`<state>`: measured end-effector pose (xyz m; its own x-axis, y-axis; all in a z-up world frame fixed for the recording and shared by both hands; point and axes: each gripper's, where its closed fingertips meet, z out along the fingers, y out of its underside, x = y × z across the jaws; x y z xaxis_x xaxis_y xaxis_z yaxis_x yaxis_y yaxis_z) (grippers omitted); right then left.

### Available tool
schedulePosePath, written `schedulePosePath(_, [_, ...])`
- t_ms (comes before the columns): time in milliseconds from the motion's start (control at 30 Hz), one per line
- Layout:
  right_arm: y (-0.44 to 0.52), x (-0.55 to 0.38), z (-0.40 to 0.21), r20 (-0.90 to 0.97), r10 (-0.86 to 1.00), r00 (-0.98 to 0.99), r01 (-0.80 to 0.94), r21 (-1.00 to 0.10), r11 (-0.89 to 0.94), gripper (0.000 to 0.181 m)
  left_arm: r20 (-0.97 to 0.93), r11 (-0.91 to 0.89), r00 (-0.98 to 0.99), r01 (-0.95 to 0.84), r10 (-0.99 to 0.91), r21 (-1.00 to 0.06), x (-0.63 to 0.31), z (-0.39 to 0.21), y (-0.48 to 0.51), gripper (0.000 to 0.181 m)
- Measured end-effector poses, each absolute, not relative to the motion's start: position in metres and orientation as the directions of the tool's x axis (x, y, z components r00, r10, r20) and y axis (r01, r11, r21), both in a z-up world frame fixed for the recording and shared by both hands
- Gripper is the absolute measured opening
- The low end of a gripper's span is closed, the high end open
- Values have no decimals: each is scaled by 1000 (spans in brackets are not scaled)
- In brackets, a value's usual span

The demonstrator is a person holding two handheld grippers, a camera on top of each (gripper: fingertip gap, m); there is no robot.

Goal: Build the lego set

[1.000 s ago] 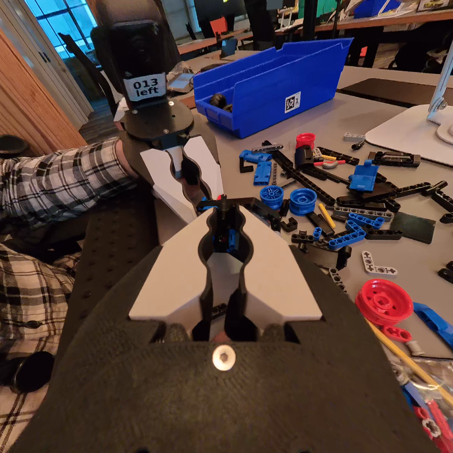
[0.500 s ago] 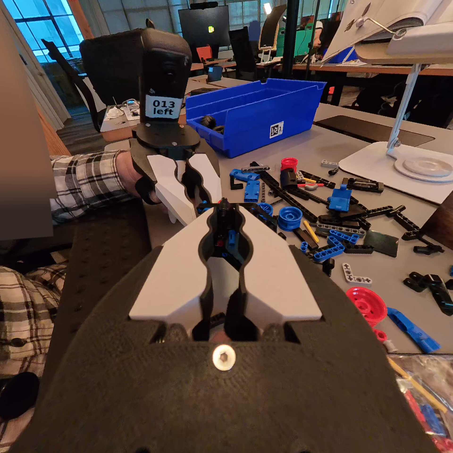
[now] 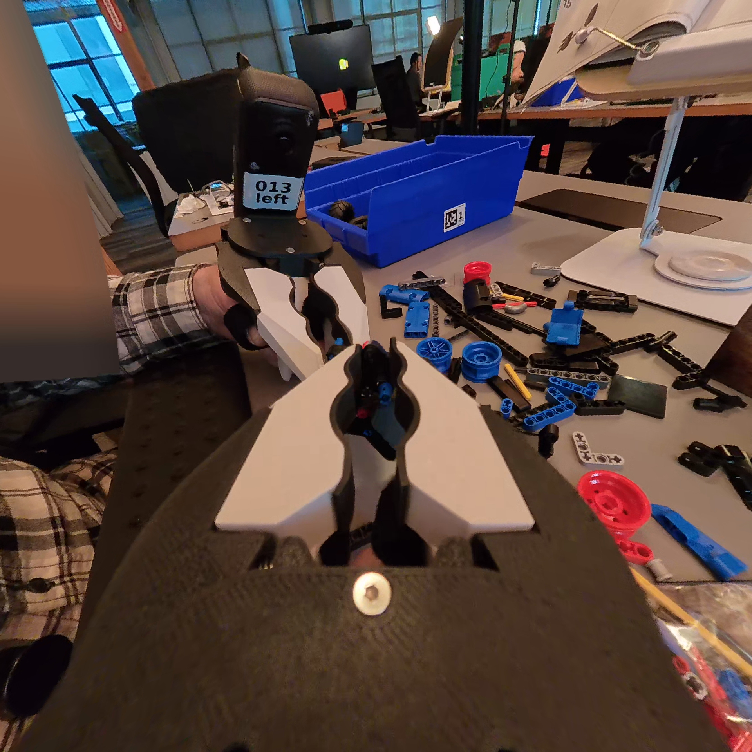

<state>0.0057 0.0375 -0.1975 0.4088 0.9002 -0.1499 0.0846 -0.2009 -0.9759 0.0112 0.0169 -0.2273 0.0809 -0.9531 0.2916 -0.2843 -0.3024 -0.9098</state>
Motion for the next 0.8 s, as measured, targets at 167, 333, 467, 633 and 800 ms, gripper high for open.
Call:
schedulePosePath(167, [37,2,-210,-152,903,401,142,-964,-226,11,261,-284,112,-338,-959,-897,9,-237,18,26])
schedulePosePath(333, [36,1,-217,-164,906,390,170,-954,-246,11,209,-255,161,-363,-965,-896,-1,-239,23,29])
schedulePosePath(467, [35,1,-215,-192,906,377,151,-953,-264,10,194,-256,193,-379,-962,-889,-12,-239,26,29])
schedulePosePath(633, [34,2,-212,-242,905,349,115,-948,-298,11,198,-263,201,-382,-959,-886,-25,-240,27,29])
schedulePosePath(800, [34,5,-209,-310,897,317,74,-934,-349,11,196,-259,194,-386,-961,-886,-32,-239,26,34])
